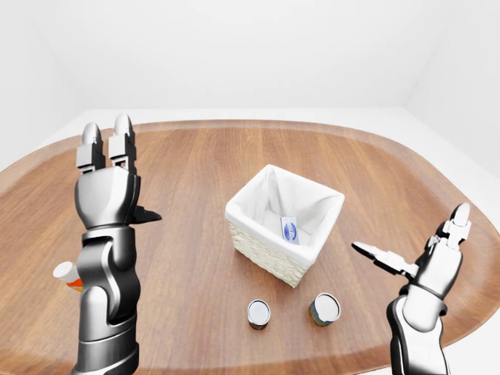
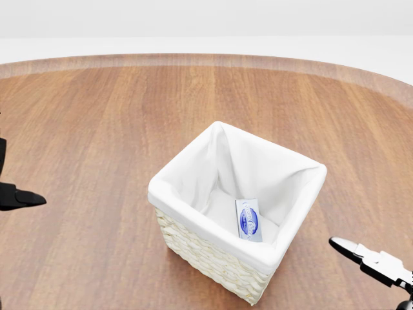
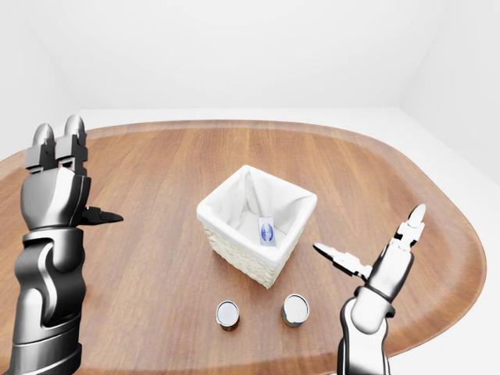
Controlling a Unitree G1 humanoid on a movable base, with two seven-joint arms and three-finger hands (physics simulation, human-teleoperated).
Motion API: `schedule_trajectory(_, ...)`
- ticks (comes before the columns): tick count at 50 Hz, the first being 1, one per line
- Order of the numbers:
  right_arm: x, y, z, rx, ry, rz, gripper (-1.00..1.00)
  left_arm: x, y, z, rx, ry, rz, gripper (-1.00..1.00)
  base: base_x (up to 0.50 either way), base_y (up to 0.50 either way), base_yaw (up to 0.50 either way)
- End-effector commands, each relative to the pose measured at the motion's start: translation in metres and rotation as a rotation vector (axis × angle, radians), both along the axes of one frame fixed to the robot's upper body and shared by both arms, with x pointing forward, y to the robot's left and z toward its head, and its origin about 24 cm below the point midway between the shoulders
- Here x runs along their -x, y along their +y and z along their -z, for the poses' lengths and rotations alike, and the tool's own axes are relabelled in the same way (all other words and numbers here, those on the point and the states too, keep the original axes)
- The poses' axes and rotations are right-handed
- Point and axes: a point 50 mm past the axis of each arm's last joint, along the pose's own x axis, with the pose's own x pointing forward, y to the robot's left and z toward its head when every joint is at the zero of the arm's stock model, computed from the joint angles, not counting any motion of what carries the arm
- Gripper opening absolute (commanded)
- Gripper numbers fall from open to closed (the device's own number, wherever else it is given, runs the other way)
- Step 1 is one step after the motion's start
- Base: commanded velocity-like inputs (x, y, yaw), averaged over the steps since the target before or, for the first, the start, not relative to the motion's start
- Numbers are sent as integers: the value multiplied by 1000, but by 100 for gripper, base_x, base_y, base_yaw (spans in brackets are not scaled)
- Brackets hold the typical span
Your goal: Pick up the alphabet soup and the cream cheese box, and put them in the basket.
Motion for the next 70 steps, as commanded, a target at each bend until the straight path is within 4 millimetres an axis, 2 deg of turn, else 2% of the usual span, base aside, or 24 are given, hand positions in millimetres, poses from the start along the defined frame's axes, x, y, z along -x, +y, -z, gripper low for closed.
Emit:
schedule_trajectory(1,3,6,4,4,15,-104,100,-2,1,3,-4,22,-4,100,0,0,0)
schedule_trajectory(3,3,9,5,-19,26,-149,100,-1,0,3,-7,22,-4,100,0,0,0)
schedule_trajectory(14,10,8,-2,65,-10,-126,100,-3,1,5,-7,32,-5,100,0,0,0)
schedule_trajectory(16,9,10,1,53,11,-172,100,-4,1,5,-6,36,-4,100,0,0,0)
schedule_trajectory(18,10,11,-1,42,-33,-181,100,-4,1,6,-7,38,-4,100,0,0,0)
schedule_trajectory(19,10,12,2,110,18,-173,100,-4,1,6,-7,38,-5,100,0,0,0)
schedule_trajectory(27,10,14,8,112,84,-256,100,-5,0,8,-12,50,-5,100,0,0,0)
schedule_trajectory(38,13,18,7,165,132,-309,100,-5,-1,10,-20,60,-8,100,0,0,0)
schedule_trajectory(43,15,24,8,207,164,-359,100,-5,-1,9,-19,59,-8,100,0,0,0)
schedule_trajectory(46,18,30,6,171,176,-430,100,-5,-1,9,-19,58,-8,100,0,0,0)
schedule_trajectory(52,21,33,6,248,205,-429,100,-6,0,10,-17,59,-9,100,0,0,0)
schedule_trajectory(70,32,37,17,240,287,-486,100,-5,-1,9,-18,52,-9,100,0,0,0)
